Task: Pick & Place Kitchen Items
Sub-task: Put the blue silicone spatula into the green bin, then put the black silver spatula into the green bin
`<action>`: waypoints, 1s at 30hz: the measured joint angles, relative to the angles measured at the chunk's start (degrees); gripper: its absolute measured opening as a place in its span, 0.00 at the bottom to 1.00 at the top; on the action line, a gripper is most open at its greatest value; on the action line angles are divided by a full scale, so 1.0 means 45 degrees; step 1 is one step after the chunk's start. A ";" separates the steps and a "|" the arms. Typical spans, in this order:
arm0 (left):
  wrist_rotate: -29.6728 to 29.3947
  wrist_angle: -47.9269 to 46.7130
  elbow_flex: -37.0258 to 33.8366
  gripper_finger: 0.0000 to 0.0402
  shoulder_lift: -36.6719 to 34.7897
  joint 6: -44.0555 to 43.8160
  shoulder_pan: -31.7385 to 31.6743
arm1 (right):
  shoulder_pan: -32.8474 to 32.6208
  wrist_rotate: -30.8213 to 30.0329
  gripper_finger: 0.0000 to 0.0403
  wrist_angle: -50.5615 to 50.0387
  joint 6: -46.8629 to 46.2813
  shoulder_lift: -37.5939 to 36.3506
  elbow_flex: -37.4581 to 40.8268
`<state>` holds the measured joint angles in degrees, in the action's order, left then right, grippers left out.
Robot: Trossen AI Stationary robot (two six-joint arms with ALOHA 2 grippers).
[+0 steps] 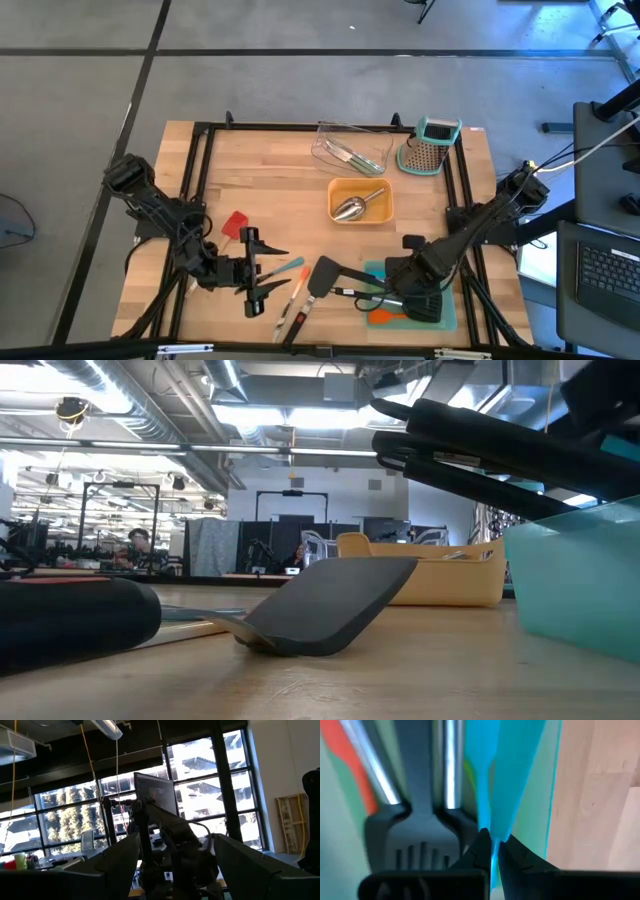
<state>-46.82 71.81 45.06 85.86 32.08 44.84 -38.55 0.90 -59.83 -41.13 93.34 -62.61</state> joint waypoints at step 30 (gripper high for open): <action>-0.0006 -0.0489 -0.0005 0.63 0.0000 -0.0480 -0.0206 | 0.0420 -0.0274 0.35 -0.1647 0.2342 0.0495 -0.2199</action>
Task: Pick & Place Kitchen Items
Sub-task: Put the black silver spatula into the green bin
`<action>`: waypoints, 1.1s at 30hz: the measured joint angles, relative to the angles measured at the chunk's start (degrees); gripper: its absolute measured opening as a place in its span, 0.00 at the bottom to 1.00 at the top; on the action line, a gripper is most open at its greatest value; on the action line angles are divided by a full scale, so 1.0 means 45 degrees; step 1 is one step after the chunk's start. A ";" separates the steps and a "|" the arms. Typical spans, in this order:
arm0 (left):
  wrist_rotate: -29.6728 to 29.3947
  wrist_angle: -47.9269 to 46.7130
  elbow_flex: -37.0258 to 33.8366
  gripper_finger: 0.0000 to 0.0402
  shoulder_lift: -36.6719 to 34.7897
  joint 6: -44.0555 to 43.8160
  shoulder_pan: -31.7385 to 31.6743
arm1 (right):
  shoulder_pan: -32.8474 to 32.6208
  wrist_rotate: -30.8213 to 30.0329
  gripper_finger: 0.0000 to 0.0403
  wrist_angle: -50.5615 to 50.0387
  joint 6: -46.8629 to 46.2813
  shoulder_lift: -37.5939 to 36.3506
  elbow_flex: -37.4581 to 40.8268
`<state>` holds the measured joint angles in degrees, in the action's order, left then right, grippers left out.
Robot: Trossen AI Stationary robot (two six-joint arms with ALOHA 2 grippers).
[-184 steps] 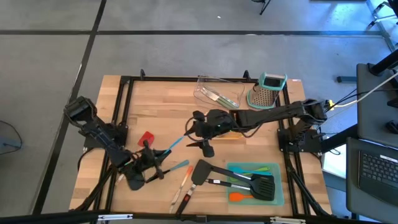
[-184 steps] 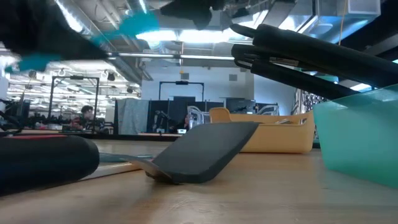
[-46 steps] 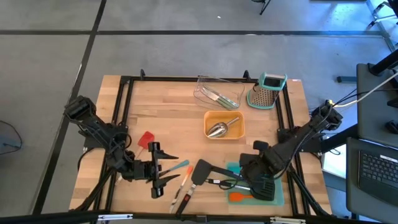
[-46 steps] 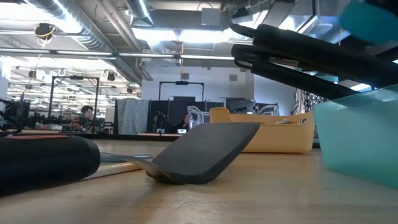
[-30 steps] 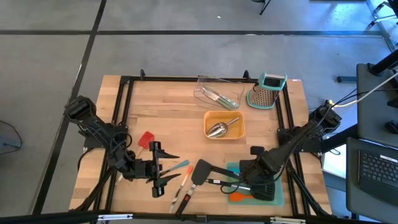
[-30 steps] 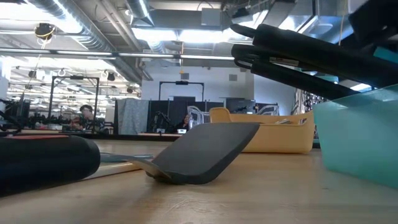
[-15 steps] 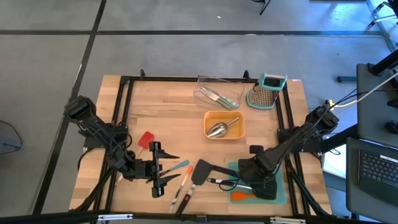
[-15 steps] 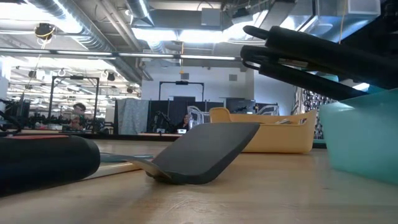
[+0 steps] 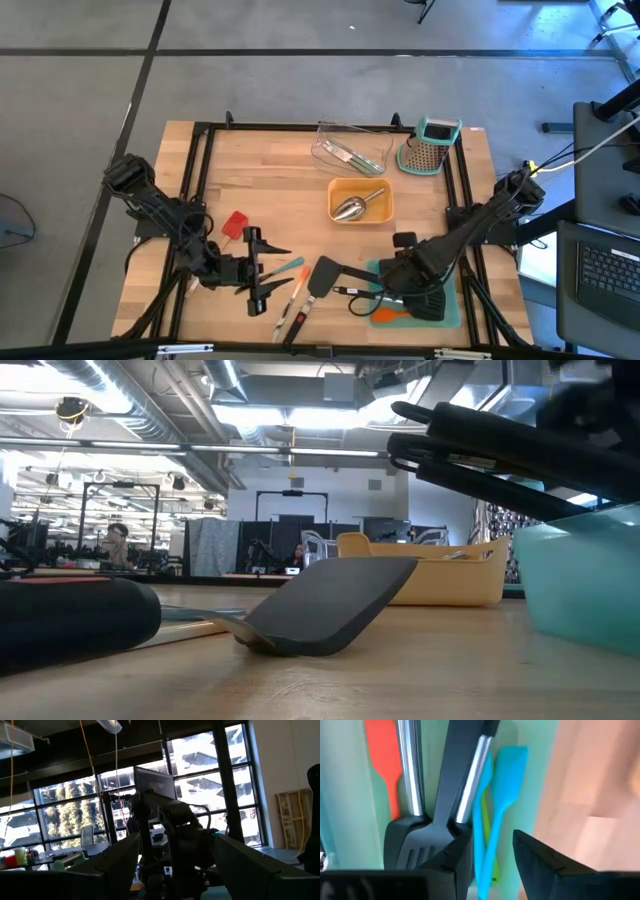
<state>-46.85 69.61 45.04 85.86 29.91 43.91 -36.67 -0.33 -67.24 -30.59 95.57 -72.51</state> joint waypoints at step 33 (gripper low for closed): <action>-0.0005 -0.0191 0.0000 0.62 0.0000 -0.0477 -0.0037 | -0.1300 -0.1646 0.36 0.3659 0.2183 0.0000 -0.3863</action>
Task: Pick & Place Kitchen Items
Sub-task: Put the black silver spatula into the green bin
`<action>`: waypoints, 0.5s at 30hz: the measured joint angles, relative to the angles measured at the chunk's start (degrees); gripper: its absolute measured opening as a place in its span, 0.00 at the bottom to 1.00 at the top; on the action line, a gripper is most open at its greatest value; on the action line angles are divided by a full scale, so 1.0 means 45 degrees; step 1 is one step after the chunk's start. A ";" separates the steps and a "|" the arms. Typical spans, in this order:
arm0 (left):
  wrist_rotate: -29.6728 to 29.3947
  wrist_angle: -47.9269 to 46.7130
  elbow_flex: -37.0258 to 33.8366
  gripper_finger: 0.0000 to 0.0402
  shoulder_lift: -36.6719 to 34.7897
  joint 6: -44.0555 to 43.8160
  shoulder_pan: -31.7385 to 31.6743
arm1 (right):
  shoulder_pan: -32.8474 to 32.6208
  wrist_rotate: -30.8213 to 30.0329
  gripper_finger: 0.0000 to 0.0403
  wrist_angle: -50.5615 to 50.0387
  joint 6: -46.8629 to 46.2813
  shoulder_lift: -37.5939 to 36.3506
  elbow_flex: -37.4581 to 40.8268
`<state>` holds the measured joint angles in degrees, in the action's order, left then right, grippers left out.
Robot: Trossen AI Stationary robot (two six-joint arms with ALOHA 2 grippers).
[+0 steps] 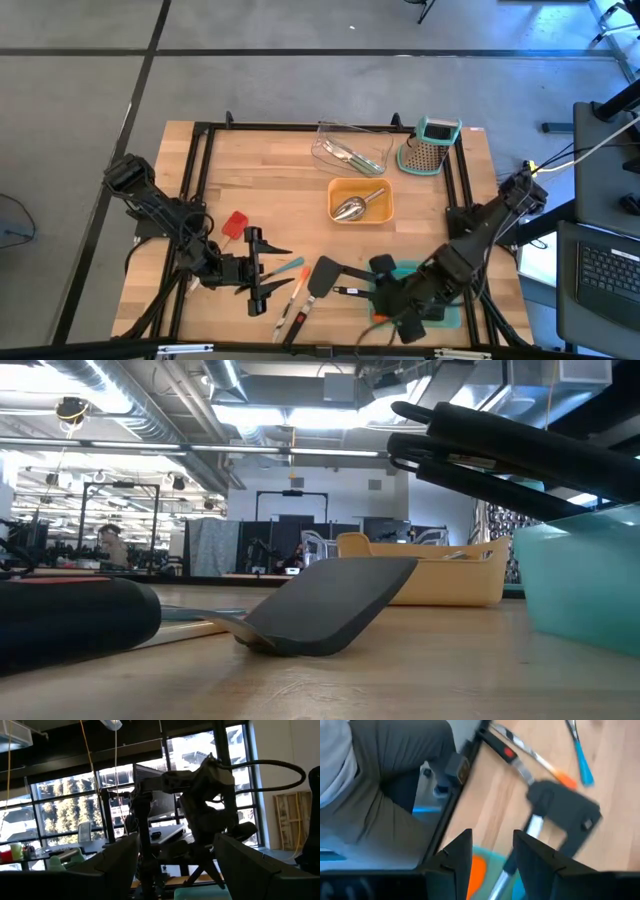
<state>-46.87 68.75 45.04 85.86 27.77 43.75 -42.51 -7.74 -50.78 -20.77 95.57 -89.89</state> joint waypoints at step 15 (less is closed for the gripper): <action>-0.0108 -0.0918 0.0000 0.62 0.0000 -0.1121 -0.0266 | 0.0140 0.2224 0.36 0.7070 0.1726 -0.0767 0.5177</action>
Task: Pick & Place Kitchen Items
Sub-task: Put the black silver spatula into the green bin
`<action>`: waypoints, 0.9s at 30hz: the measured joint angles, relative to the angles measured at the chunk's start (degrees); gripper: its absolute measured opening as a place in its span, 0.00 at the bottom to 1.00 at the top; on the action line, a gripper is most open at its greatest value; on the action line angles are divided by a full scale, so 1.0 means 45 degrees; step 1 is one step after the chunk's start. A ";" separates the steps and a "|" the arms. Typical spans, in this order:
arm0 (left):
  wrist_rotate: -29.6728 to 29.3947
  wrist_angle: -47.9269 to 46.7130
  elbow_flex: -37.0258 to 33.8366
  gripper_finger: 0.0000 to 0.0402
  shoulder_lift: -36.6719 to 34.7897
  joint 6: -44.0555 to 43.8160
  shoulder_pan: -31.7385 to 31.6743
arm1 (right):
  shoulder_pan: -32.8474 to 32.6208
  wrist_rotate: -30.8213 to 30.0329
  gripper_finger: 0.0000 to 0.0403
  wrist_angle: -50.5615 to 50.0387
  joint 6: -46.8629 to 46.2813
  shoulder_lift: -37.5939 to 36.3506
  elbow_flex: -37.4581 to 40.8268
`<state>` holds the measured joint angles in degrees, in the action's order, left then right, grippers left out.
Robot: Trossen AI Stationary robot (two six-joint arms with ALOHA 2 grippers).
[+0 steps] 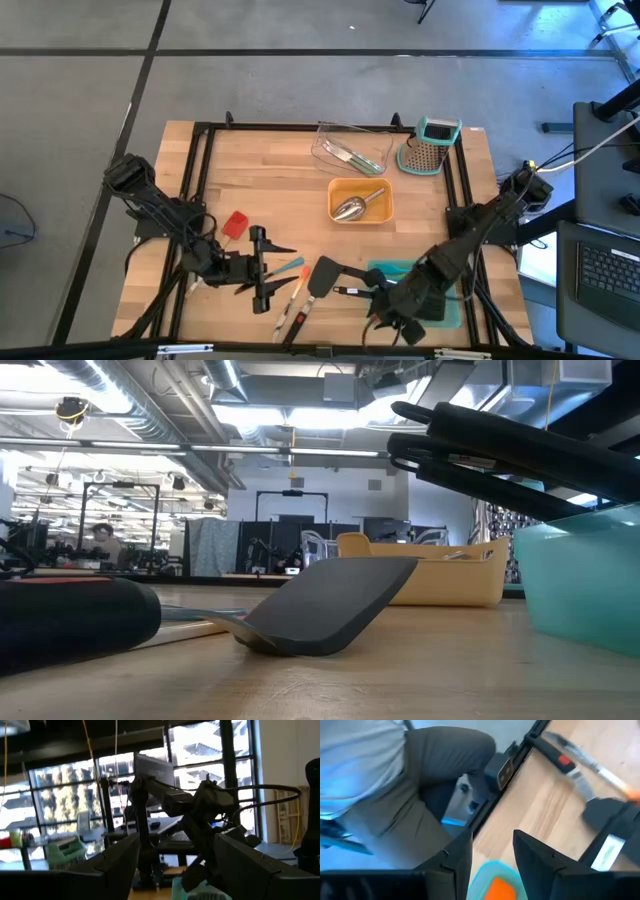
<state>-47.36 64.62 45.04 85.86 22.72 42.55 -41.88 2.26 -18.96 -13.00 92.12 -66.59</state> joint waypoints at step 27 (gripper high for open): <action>0.2395 -2.2277 1.2425 0.62 0.6731 -1.8422 -0.0128 | -0.0833 -0.4017 0.32 0.4069 0.1643 -0.4320 0.5276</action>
<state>-36.59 -35.63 100.95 116.16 -60.18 41.97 -45.63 -15.81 -0.65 -5.61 72.68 -42.85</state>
